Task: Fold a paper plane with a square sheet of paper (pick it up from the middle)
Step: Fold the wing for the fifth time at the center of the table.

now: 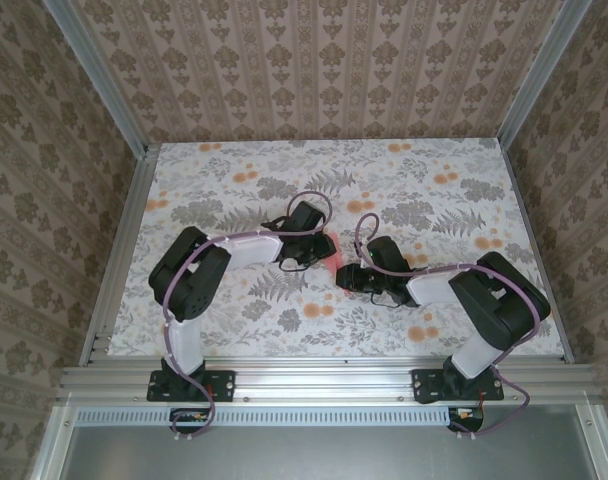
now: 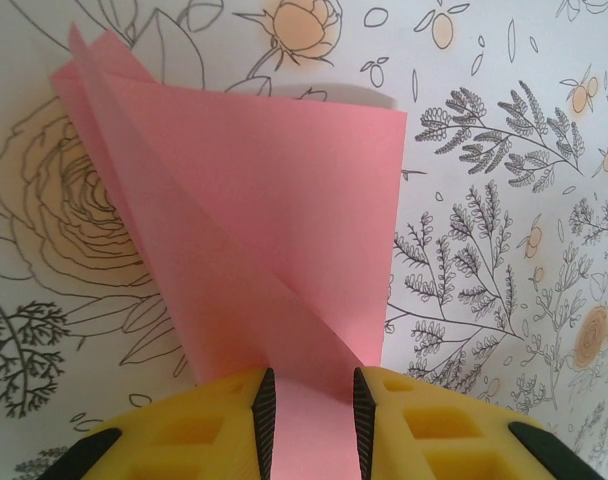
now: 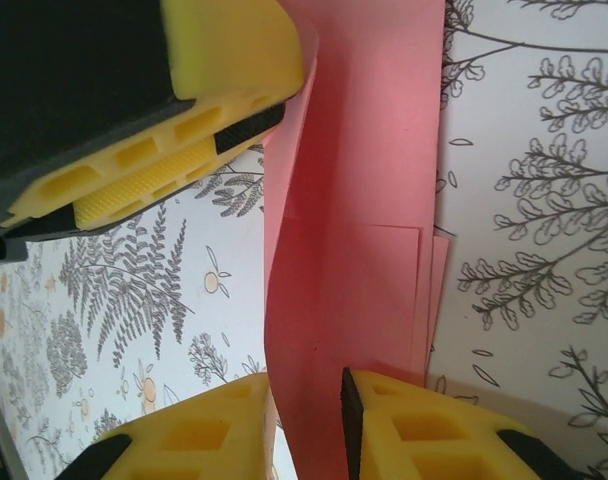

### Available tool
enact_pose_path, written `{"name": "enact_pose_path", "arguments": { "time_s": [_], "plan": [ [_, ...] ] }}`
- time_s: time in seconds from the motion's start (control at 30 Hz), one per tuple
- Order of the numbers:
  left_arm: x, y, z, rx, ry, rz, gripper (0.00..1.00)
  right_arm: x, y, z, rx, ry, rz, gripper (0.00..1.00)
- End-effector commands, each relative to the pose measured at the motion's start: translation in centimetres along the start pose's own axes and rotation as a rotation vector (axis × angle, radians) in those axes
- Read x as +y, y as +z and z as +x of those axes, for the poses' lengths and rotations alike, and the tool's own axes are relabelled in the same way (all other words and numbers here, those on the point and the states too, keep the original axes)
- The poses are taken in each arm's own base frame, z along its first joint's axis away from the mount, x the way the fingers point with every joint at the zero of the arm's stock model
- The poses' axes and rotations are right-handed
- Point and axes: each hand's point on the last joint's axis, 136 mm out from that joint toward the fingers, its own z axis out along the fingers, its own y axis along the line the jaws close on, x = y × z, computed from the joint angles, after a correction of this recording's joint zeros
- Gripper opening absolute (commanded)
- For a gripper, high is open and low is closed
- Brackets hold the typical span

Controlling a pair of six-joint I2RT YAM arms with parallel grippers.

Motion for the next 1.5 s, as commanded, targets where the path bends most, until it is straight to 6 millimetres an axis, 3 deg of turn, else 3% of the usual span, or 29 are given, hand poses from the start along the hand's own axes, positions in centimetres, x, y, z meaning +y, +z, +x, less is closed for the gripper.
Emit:
{"name": "enact_pose_path", "arguments": {
  "time_s": [0.0,0.27,0.53,0.7,1.07,1.47],
  "plan": [
    [-0.6,0.3,-0.4,0.008,0.01,0.019,0.29,-0.7,-0.4,-0.1,0.01,-0.02,0.058,0.25],
    [-1.8,-0.6,-0.5,0.012,0.037,0.05,0.31,-1.7,-0.4,0.0,0.007,-0.012,0.105,0.0],
    [-3.1,-3.3,-0.9,-0.04,0.087,0.093,0.4,0.2,-0.4,-1.0,-0.017,0.136,-0.088,0.0],
    [-3.4,-3.9,-0.2,-0.04,0.118,0.112,0.42,0.8,-0.5,-1.3,-0.01,0.196,-0.149,0.0],
    [-5.5,-1.2,0.5,0.026,0.164,0.181,0.43,-1.5,0.0,-0.7,0.013,0.289,-0.095,0.0],
    [-4.0,1.7,0.0,0.046,0.156,0.111,0.42,-1.5,-0.3,-0.8,0.008,0.274,-0.092,0.02]
  ]
}}
